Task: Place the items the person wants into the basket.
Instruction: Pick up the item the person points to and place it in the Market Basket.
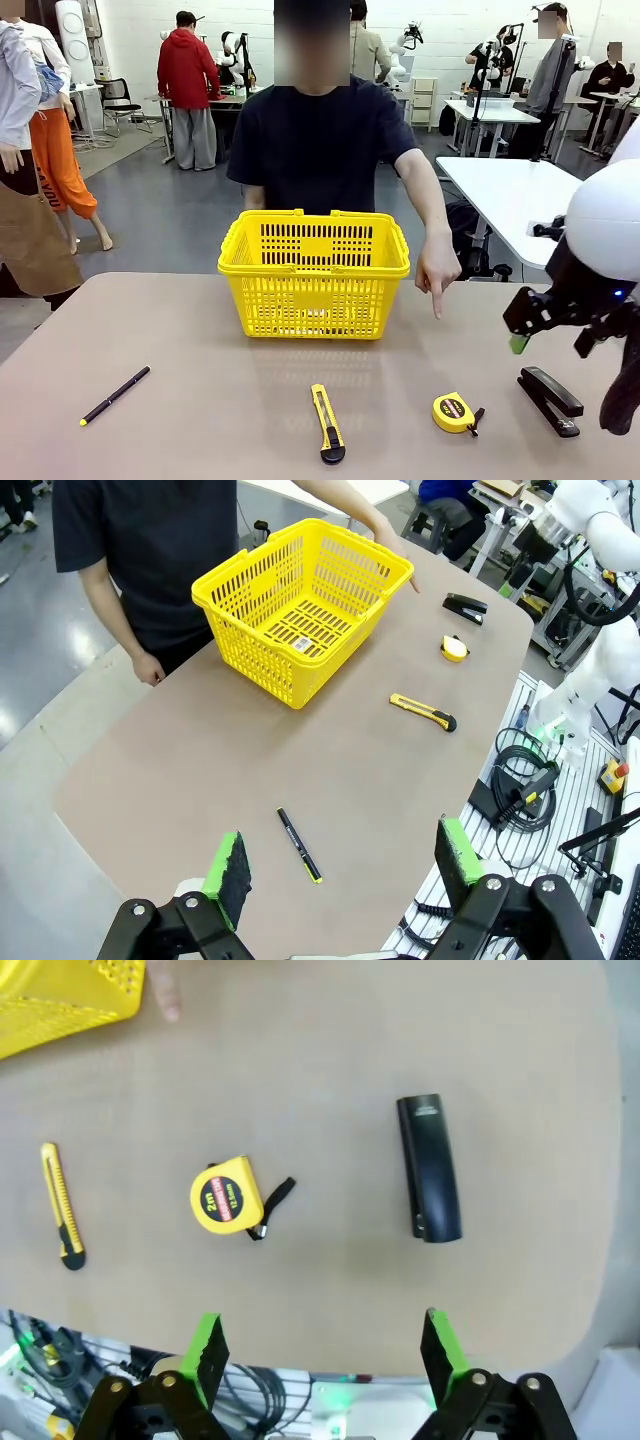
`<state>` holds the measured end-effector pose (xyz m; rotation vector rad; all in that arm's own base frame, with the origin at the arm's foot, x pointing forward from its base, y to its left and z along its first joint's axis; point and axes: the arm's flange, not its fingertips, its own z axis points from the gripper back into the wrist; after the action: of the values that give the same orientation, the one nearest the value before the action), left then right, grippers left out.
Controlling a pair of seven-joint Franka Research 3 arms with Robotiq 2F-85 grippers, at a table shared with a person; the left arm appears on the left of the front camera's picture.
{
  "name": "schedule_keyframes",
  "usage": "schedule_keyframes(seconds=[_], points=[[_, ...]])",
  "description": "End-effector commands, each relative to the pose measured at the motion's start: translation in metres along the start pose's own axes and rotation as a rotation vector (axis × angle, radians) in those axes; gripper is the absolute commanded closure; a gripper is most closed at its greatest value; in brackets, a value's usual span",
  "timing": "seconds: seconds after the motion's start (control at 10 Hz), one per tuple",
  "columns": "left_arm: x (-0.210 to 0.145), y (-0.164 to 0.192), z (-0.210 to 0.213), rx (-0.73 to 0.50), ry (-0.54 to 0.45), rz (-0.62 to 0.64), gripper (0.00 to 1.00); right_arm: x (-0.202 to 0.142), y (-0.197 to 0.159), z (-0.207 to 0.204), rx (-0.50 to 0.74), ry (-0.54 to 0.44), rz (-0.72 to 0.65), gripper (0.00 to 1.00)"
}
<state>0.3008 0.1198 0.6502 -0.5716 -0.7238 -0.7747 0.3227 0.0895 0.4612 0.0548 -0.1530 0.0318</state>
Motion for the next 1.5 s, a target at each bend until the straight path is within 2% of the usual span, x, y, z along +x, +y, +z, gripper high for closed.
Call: schedule_keyframes(seconds=[0.0,0.3,0.4,1.1,1.4], points=[[0.001,0.000,0.001,-0.012,-0.005,-0.005,0.04,0.010,0.002,-0.017,-0.003,0.032,-0.008,0.00],[0.001,0.000,0.001,-0.012,-0.005,-0.005,0.04,0.009,-0.002,-0.017,0.023,0.065,0.060,0.00],[0.001,0.000,0.001,-0.012,-0.005,-0.005,0.04,0.006,0.004,-0.025,0.020,0.068,0.014,0.00],[0.001,0.000,0.001,-0.012,-0.005,-0.005,0.04,0.006,0.002,-0.024,0.035,0.069,0.020,0.00],[0.001,0.000,0.001,-0.012,-0.005,-0.005,0.04,0.009,0.044,-0.055,0.036,0.094,-0.025,0.00]])
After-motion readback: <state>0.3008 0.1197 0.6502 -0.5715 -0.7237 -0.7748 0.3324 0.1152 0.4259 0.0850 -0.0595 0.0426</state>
